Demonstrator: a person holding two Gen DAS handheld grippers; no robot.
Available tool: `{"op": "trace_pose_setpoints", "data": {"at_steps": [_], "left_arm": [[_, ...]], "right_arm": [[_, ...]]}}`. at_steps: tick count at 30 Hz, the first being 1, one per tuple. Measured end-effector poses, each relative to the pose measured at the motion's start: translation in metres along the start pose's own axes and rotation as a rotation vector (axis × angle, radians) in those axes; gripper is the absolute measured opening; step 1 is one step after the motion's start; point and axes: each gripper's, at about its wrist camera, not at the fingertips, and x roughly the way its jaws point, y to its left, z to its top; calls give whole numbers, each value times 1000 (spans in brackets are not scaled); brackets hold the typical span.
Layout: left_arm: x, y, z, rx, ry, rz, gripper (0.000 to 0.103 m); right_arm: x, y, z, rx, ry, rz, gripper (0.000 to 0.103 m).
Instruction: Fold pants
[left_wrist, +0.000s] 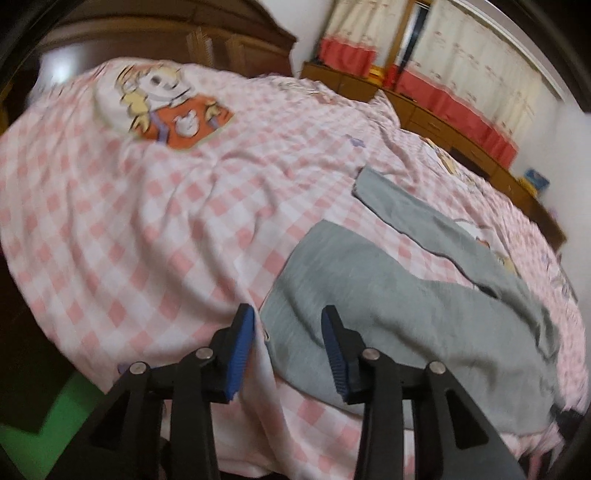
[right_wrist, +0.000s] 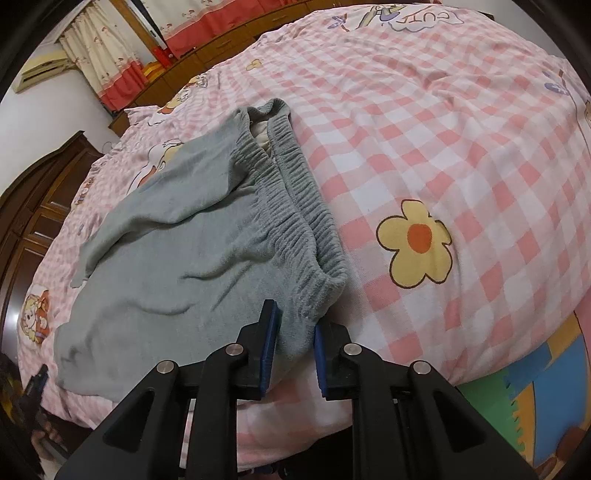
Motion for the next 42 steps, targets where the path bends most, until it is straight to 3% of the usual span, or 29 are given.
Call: {"op": "trace_pose_setpoints", "data": {"at_steps": [4, 5, 8, 14, 19, 24, 29, 34, 38, 41, 42], "left_arm": [[-12, -8, 7, 99, -63, -4, 45], [-14, -10, 9, 115, -72, -12, 53], [-4, -12, 15, 129, -46, -34, 60], [40, 2, 6, 61, 118, -101, 55], [40, 11, -2, -7, 106, -112, 50], [35, 12, -4, -16, 49, -18, 55], [40, 5, -8, 8, 94, -83, 54], [35, -8, -11, 41, 76, -78, 47], [39, -5, -11, -22, 84, -80, 45], [38, -5, -6, -26, 101, -96, 6], [34, -5, -5, -31, 99, -111, 5]], "right_arm": [[3, -2, 0, -2, 2, 9, 20], [3, -3, -1, -2, 1, 11, 20], [3, -2, -1, -5, 1, 11, 20], [4, -2, -1, -8, 1, 9, 20], [4, 0, -1, -10, -2, 3, 21], [4, 0, -2, -9, -2, 3, 21], [3, 0, 0, -8, -5, 24, 21], [-2, -2, 6, -14, -3, 71, 11], [-15, 0, 12, -15, -33, 116, 7], [-33, 0, 19, -1, -75, 153, 6], [-38, -1, 20, 7, -82, 167, 6]]}}
